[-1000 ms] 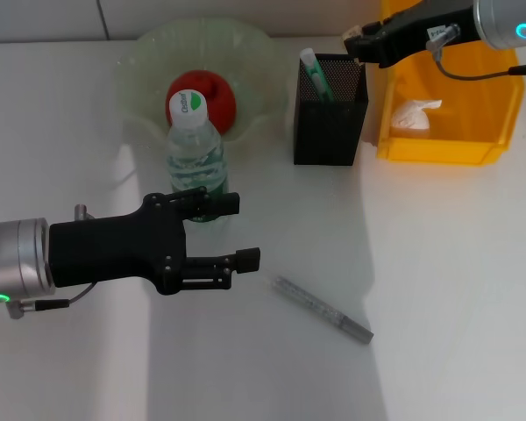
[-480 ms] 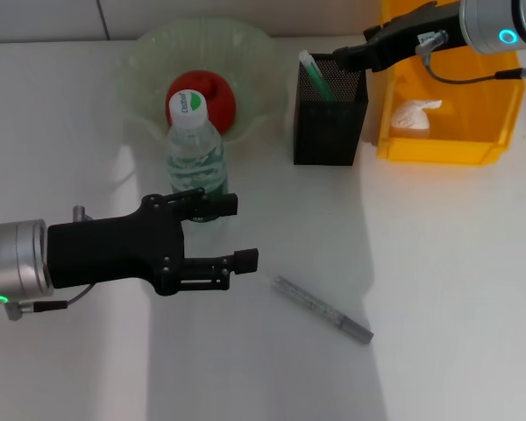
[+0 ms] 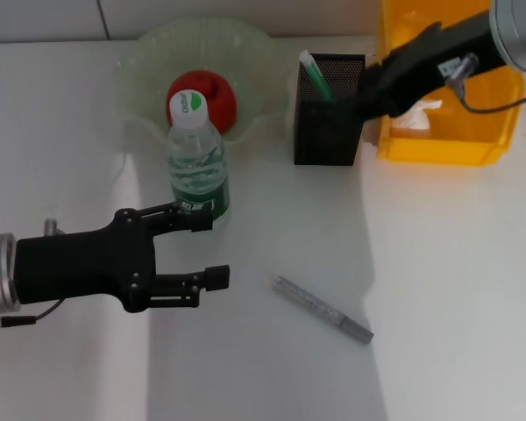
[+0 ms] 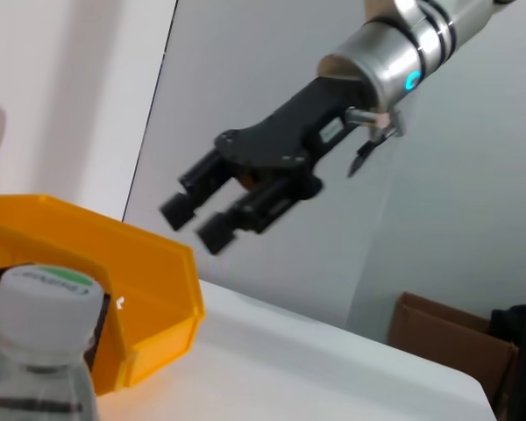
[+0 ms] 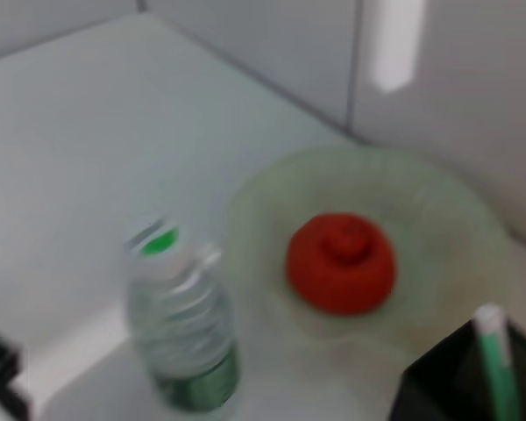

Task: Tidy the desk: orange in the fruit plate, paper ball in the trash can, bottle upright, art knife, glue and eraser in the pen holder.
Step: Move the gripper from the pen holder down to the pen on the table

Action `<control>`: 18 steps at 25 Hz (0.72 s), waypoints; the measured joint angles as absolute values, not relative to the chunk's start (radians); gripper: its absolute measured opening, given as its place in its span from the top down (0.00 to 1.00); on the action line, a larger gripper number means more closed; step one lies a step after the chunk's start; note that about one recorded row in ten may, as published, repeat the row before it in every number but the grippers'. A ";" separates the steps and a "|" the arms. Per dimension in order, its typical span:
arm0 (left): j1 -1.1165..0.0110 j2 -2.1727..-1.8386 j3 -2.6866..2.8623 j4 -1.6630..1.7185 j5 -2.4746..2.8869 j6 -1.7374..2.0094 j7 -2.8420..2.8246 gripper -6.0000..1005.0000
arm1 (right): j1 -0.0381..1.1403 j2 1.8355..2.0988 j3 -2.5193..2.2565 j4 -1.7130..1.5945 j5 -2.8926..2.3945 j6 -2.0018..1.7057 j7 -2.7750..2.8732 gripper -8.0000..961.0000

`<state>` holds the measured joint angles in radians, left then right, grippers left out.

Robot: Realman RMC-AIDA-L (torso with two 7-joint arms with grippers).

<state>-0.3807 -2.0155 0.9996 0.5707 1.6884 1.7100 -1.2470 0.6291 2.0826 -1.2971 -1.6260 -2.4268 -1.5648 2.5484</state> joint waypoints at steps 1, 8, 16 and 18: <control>-0.376 -2.010 1.000 0.571 1.692 1.711 -1.247 0.16 | 0.633 2.083 -1.300 -1.641 -2.427 -1.610 2.559 0.45; -0.349 -1.992 0.994 0.571 1.739 1.715 -1.254 0.16 | 0.638 2.088 -1.419 -1.608 -2.424 -1.729 2.608 0.46; -0.332 -1.984 0.990 0.571 1.764 1.708 -1.255 0.16 | 0.664 2.089 -1.632 -1.422 -2.422 -1.584 2.640 0.47; -0.332 -1.984 0.990 0.571 1.764 1.707 -1.255 0.16 | 0.673 2.089 -1.675 -1.399 -2.421 -1.562 2.653 0.47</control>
<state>-0.3323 -1.9844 0.9897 0.5707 1.7640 1.7072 -1.2550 0.6727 2.0893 -1.6750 -1.3986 -2.4214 -1.5621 2.6527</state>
